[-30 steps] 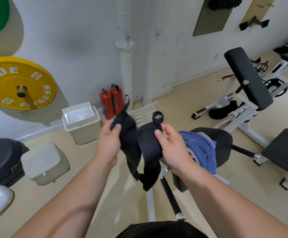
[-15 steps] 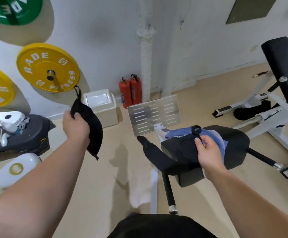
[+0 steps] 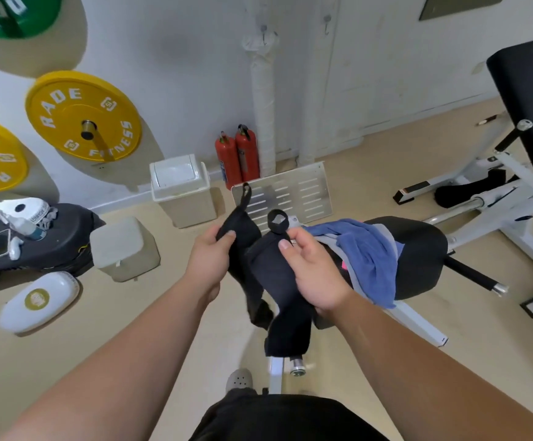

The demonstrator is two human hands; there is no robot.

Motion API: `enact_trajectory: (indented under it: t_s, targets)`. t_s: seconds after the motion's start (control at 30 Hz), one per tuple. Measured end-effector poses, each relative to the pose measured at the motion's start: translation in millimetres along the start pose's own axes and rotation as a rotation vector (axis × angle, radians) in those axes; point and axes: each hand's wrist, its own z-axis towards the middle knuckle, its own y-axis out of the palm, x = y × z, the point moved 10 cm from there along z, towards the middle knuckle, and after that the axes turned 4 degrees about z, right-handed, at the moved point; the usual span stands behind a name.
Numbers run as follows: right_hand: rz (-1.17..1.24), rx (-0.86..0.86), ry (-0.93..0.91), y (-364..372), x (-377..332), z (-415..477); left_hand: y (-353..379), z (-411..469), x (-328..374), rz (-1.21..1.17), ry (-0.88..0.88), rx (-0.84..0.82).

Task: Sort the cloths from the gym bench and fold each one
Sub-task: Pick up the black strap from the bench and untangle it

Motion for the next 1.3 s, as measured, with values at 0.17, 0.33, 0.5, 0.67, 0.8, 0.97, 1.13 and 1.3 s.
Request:
enact_trajectory:
  t_s: [0.17, 0.33, 0.5, 0.67, 0.8, 0.97, 1.13, 1.3]
  targets:
    - [-0.111, 0.051, -0.117, 2, -19, 1, 36, -50, 26, -0.012, 0.057, -0.206]
    - [-0.136, 0.095, -0.214, 4, -32, -5, 44, -80, 43, -0.093, 0.055, -0.218]
    - [-0.213, 0.122, -0.261, 10, -40, -1, 33, -80, 51, -0.077, 0.108, -0.185]
    - [-0.213, 0.180, -0.269, 31, -50, 14, 13, -66, 64, -0.070, 0.213, -0.180]
    - [-0.125, 0.150, -0.168, 68, -47, 46, -32, -23, 61, -0.044, 0.197, -0.099]
    - [0.080, 0.169, -0.034, 120, -49, 100, -92, 28, 63, 0.059, 0.221, -0.186]
    - [0.000, 0.286, -0.044, 174, -68, 142, -156, 76, 72, 0.223, 0.228, -0.295]
    - [0.031, 0.219, -0.066, 216, -80, 173, -209, 116, 82, 0.279, 0.205, -0.321]
